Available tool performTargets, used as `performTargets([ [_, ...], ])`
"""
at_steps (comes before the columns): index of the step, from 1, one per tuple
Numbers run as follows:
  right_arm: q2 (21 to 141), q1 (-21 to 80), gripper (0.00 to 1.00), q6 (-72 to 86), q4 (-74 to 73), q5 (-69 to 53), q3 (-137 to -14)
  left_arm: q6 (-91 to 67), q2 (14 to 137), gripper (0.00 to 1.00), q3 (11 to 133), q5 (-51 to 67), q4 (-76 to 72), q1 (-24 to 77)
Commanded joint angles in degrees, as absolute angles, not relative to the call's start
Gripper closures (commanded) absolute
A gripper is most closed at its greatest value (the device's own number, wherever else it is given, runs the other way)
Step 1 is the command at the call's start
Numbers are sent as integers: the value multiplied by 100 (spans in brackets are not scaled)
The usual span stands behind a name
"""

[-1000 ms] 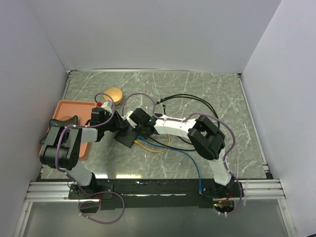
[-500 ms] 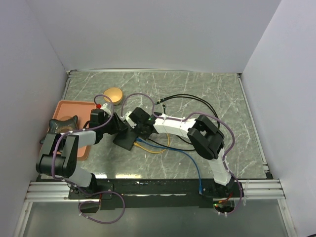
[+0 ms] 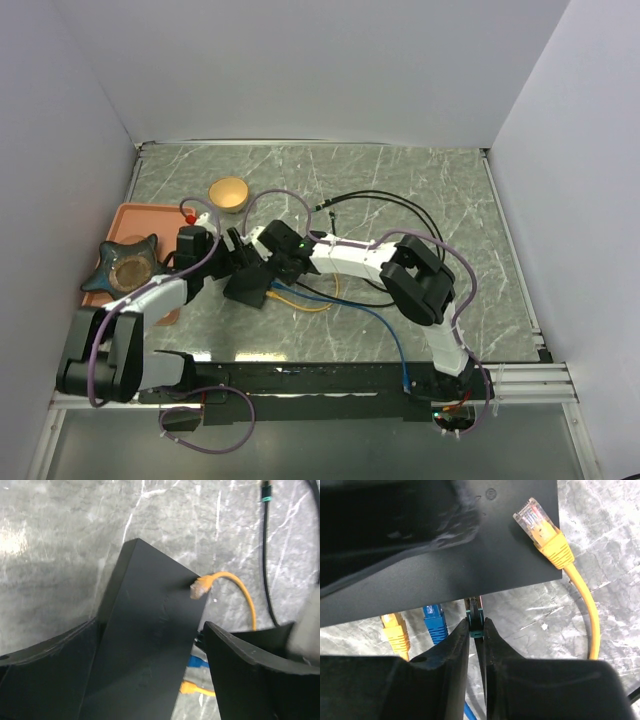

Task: Insert the plug into the switch port

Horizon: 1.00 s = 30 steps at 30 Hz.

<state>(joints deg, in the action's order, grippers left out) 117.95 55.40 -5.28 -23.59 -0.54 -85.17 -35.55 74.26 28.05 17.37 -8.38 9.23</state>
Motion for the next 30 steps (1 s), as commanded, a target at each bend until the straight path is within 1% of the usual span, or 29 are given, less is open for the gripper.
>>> performTargets([
  [1,11408,5563,74,-167,-1853,536,-8657,-3937,7005,10,2716,2057,-589,897],
  [2,11400,5563,72,-141,-1933,614,-8675,-3937,6970,9,2716,2013,-502,862],
  [3,11382,5555,65,-123,-2038,728,-8701,-3929,6944,9,2716,1978,-475,844],
  [5,11347,5563,57,-97,-2309,869,-8745,-3911,6900,7,2716,1864,-370,809],
  [6,11347,5563,50,-71,-2407,983,-8815,-3911,6882,7,2725,1828,-343,800],
  [8,11312,5555,46,-44,-2714,1142,-8877,-3902,6795,6,2733,1723,-264,791],
  [9,11277,5555,40,-9,-2794,1203,-8912,-3902,6750,5,2725,1679,-211,791],
  [10,11172,5555,38,-9,-2865,1291,-8895,-3902,6698,5,2725,1653,-185,791],
  [11,11084,5546,35,-17,-2874,1344,-8860,-3885,6575,5,2716,1652,-185,791],
  [12,10987,5555,27,-18,-2822,1371,-8720,-3867,6496,5,2690,1644,-167,791],
  [14,10636,5493,20,-18,-2699,1397,-8553,-3832,6207,4,2654,1600,-167,791],
  [15,10513,5450,12,139,-2603,1415,-8430,-3832,6118,4,2637,1582,-150,791],
  [17,10223,5292,6,184,-2523,1441,-8341,-3841,5846,1,2628,1538,-79,791],
  [18,10117,5230,1,254,-2418,1415,-8236,-3841,5749,1,2654,1512,-44,791],
  [23,9502,4545,1,676,-2005,766,-7832,-3929,5056,0,2637,1266,219,791],
  [24,9423,4283,1,833,-1882,512,-7622,-3946,4932,1,2602,1222,246,791],
  [25,9265,4176,1,913,-1785,449,-7516,-3929,4826,3,2593,1135,263,791],
  [27,9176,3887,1,1054,-1600,413,-7340,-3894,4580,4,2628,1020,395,791],
  [30,9255,3675,1,1221,-1731,501,-7426,-3832,4439,4,2672,932,536,791],
])
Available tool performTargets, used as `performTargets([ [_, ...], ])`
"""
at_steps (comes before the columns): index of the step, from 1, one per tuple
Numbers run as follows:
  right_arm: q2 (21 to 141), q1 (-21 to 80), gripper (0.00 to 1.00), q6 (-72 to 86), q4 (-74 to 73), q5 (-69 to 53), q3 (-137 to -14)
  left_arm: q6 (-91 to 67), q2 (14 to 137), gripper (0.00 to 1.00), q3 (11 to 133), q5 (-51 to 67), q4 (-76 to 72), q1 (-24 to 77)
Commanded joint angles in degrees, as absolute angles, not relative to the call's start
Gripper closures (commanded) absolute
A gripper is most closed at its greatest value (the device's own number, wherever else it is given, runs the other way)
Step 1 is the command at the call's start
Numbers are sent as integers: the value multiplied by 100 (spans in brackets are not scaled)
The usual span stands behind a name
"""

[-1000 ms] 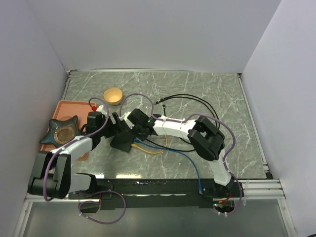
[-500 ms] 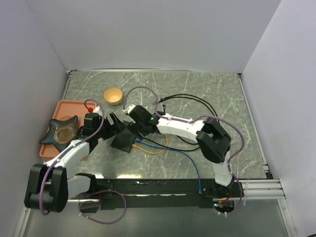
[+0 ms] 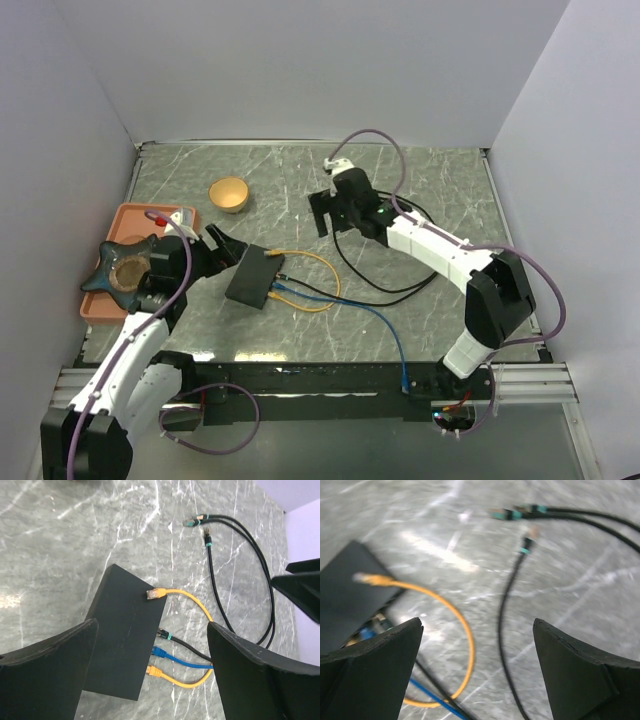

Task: Insert the plug into the switch port

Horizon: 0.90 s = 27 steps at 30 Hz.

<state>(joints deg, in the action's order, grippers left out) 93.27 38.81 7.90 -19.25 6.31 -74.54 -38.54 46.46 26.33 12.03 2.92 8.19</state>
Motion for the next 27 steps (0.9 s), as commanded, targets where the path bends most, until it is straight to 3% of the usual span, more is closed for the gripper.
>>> performTargets([
  [1,9359,3578,1,1256,-1731,527,-7444,-3832,4421,4,2672,940,519,800],
  [12,10975,3147,1,1485,-2284,466,-8726,-3771,4579,4,2654,1151,387,791],
  [20,12145,3032,11,1556,-3206,667,-10114,-3674,4658,4,2646,1265,343,791],
  [27,12761,3006,39,1608,-3542,835,-10512,-3656,4764,4,2619,1353,290,791],
])
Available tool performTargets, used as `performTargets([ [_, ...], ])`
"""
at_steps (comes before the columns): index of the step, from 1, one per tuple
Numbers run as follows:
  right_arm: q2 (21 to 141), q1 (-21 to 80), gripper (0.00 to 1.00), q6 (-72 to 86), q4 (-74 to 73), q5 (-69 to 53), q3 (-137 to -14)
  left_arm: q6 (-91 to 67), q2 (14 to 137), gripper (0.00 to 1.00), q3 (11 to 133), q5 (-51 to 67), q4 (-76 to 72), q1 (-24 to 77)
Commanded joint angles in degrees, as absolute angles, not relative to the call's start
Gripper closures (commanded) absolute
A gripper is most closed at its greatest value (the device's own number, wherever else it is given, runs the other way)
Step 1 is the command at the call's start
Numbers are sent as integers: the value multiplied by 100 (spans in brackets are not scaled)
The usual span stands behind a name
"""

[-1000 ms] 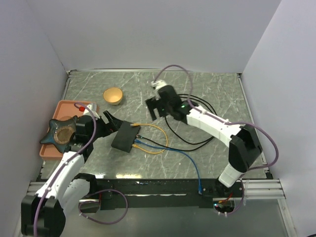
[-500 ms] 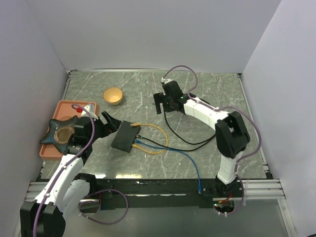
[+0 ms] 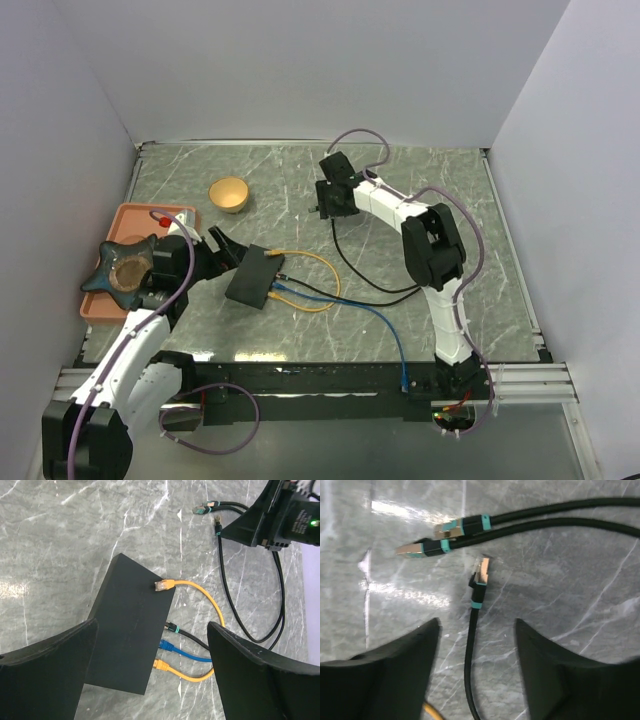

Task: Insert the plug into the switch port

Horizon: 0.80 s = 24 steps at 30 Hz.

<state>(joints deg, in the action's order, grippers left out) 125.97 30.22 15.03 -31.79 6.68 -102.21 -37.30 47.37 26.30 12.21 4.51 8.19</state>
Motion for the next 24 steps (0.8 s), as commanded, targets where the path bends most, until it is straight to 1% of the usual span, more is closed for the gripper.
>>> performTargets([
  [1,12788,3006,41,1617,-3559,809,-10503,-3665,4772,4,2610,1354,281,791],
  [2,12797,3006,45,1635,-3568,791,-10477,-3674,4772,4,2602,1362,273,791],
  [4,12832,2997,50,1626,-3577,712,-10433,-3665,4764,4,2584,1345,255,791],
  [5,12832,2997,61,1626,-3568,668,-10372,-3665,4772,4,2593,1353,272,791],
  [7,12815,3006,69,1617,-3542,624,-10301,-3665,4772,4,2619,1336,290,791],
  [8,12814,2997,78,1617,-3525,607,-10231,-3665,4772,4,2602,1345,281,791],
  [11,12814,2997,90,1556,-3498,501,-10178,-3674,4755,4,2593,1336,281,791],
  [15,12779,2997,89,1547,-3463,457,-10099,-3665,4702,4,2602,1318,351,791],
  [16,12771,2997,78,1547,-3428,440,-10073,-3665,4667,4,2602,1310,343,791],
  [17,12762,2997,70,1538,-3419,413,-10064,-3674,4658,4,2593,1301,360,791],
  [19,12788,2988,61,1529,-3428,334,-10072,-3656,4632,4,2593,1283,378,791],
  [22,12832,2997,55,1555,-3428,281,-10081,-3647,4623,4,2602,1283,413,791],
  [24,12885,2997,55,1556,-3445,281,-10081,-3647,4614,4,2610,1292,422,791],
])
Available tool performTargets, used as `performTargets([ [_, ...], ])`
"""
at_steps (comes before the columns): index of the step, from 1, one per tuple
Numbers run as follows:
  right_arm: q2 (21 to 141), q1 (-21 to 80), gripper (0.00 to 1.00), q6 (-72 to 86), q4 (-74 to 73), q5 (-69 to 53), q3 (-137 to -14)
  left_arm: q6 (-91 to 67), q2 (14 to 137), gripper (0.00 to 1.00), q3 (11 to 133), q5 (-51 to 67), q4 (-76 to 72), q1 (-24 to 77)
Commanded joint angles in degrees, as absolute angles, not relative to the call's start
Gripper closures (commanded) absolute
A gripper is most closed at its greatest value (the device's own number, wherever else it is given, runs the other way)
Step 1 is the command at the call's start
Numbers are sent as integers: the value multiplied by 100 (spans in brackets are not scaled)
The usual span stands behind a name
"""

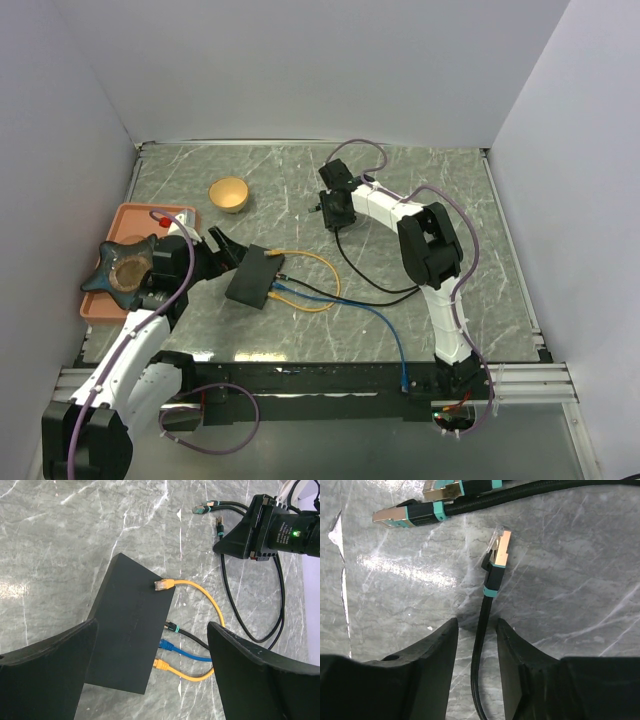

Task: Insert the plug into the switch port

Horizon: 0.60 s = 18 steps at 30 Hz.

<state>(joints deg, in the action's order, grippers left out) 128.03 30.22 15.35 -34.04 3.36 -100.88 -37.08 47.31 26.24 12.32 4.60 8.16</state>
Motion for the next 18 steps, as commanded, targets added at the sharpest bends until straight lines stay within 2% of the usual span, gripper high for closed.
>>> performTargets([
  [1,12911,2997,59,1547,-3463,290,-10081,-3647,4588,4,2610,1283,431,791],
  [3,12955,2988,67,1521,-3498,290,-10098,-3639,4570,4,2619,1275,474,791],
  [4,12964,2997,78,1494,-3507,281,-10099,-3639,4544,4,2628,1266,483,791],
  [6,12955,2997,89,1468,-3515,290,-10081,-3647,4483,4,2637,1266,492,791],
  [7,12964,2997,98,1433,-3542,290,-10125,-3656,4474,4,2637,1266,510,791],
  [12,12912,2997,100,1266,-3648,62,-10143,-3674,4377,4,2637,1292,519,791],
  [18,11779,3102,100,1011,-2735,-1078,-9037,-3744,4394,4,2558,1520,238,791],
])
